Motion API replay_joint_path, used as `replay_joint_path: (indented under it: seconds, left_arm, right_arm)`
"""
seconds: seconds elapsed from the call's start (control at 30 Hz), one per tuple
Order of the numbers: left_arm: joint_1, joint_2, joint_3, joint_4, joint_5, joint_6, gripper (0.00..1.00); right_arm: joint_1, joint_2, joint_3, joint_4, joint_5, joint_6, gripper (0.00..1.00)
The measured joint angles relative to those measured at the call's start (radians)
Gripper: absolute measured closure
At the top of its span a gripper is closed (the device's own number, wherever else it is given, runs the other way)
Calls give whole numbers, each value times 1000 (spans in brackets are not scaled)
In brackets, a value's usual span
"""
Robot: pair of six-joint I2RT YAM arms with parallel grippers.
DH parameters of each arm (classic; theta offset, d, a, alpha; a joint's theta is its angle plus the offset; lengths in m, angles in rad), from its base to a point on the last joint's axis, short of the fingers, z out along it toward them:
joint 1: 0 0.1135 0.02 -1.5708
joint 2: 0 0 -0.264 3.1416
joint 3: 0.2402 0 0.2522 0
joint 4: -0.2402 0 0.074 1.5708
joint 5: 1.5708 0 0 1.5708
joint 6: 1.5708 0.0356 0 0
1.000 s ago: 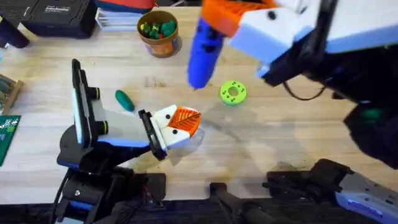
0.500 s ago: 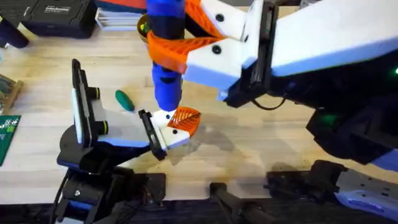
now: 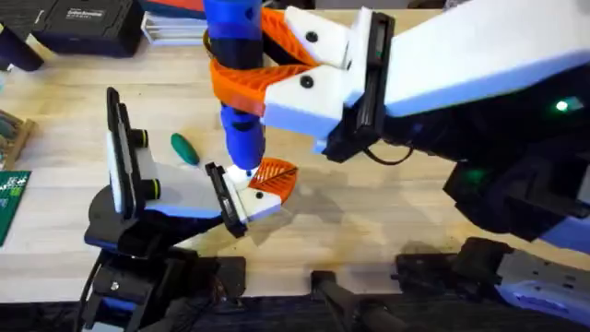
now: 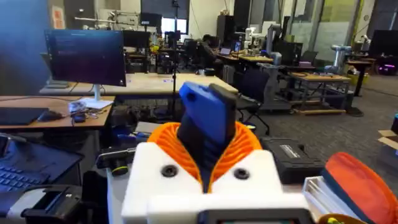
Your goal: Pick up the gripper from the table and insert it into the empty holder that is missing its gripper. Then pick up a screw, insert it into the mounting hole, and use the screwdriver to tighten it. Finally, clean up the table by picking up the vegetable and placing it into the bucket.
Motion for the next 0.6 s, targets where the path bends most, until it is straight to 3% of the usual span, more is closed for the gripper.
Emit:
replay_joint_path:
  seconds: [0.6]
  left_arm:
    - [0, 0, 0, 0, 2, 0, 987]
  right_arm:
    - [6, 41, 0, 14, 0, 0, 972]
